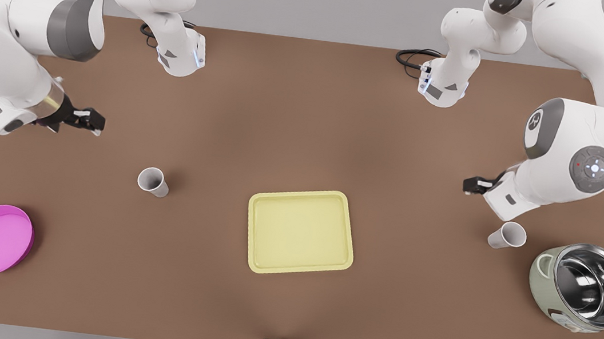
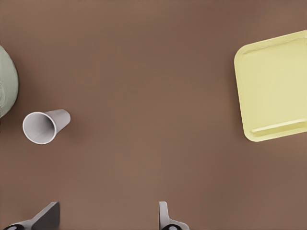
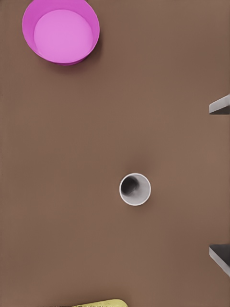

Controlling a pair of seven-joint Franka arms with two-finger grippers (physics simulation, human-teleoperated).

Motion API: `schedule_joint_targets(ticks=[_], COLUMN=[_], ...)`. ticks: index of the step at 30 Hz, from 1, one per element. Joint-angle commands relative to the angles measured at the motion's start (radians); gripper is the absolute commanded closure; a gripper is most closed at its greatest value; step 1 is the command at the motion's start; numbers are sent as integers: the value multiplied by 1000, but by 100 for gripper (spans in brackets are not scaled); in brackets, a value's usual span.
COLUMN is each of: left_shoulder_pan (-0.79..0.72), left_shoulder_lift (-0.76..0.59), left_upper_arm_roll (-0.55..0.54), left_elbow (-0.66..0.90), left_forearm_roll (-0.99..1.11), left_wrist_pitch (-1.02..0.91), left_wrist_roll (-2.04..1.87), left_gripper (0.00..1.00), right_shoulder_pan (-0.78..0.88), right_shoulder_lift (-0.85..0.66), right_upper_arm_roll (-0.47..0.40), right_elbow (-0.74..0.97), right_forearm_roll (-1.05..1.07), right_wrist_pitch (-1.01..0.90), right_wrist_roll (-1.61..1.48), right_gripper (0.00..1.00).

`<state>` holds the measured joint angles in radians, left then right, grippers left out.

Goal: Use both arms to respectively pick up the white IKEA cups from the middle-left and middle-right positions, then place the white IKEA cups onto the middle-middle tray, ensuring that the cups remain upright and do not tip over

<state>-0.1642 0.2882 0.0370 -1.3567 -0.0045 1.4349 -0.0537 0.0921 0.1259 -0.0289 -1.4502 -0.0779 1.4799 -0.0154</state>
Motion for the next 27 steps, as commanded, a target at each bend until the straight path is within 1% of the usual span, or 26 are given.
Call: schedule_joint_targets(ticks=[1,2,3,4,5,6,7,8,10,13,14,17,19,20,22,23,27], left_shoulder_pan=[0,0,0,2,8,38,57,72,100,112,112,114,114,117,117,117,107], left_shoulder_lift=[-1,-1,14,57,118,163,197,232,249,247,247,220,197,183,183,184,186], left_upper_arm_roll=[0,0,6,60,119,155,192,207,218,230,230,236,236,238,239,239,239], left_elbow=[1,1,1,1,-2,-19,-71,-78,-145,-278,-303,-446,-524,-542,-567,-575,-576], left_forearm_roll=[6,6,8,-5,-45,-46,-68,-77,-80,-107,-107,-107,-107,-107,-107,-107,-107], left_wrist_pitch=[81,81,87,145,244,343,479,522,641,775,782,785,846,845,852,852,852], left_wrist_roll=[-64,-64,-63,-38,38,127,149,149,150,161,160,156,153,153,153,153,150], left_gripper=[0,0,0,0,0,0,0,0,0,0,0,0,0,0,0,0,0], right_shoulder_pan=[-2,0,8,8,8,11,23,31,29,8,0,-20,-29,-29,-29,-29,-40], right_shoulder_lift=[0,14,66,119,181,222,261,273,288,270,250,186,170,172,185,210,238], right_upper_arm_roll=[0,0,0,0,0,0,0,0,0,0,0,0,0,0,0,0,0], right_elbow=[1,1,1,1,-2,-1,-4,-56,-121,-216,-277,-463,-555,-579,-592,-579,-575], right_forearm_roll=[3,-6,1,13,13,12,13,13,18,44,43,44,44,46,73,116,127], right_wrist_pitch=[82,85,103,138,154,175,214,298,419,502,560,730,835,873,887,887,899], right_wrist_roll=[-18,-17,-8,2,2,2,2,2,3,2,2,0,2,2,2,0,0], right_gripper=[0,0,0,0,0,0,0,0,0,0,0,0,0,0,0,0,0])
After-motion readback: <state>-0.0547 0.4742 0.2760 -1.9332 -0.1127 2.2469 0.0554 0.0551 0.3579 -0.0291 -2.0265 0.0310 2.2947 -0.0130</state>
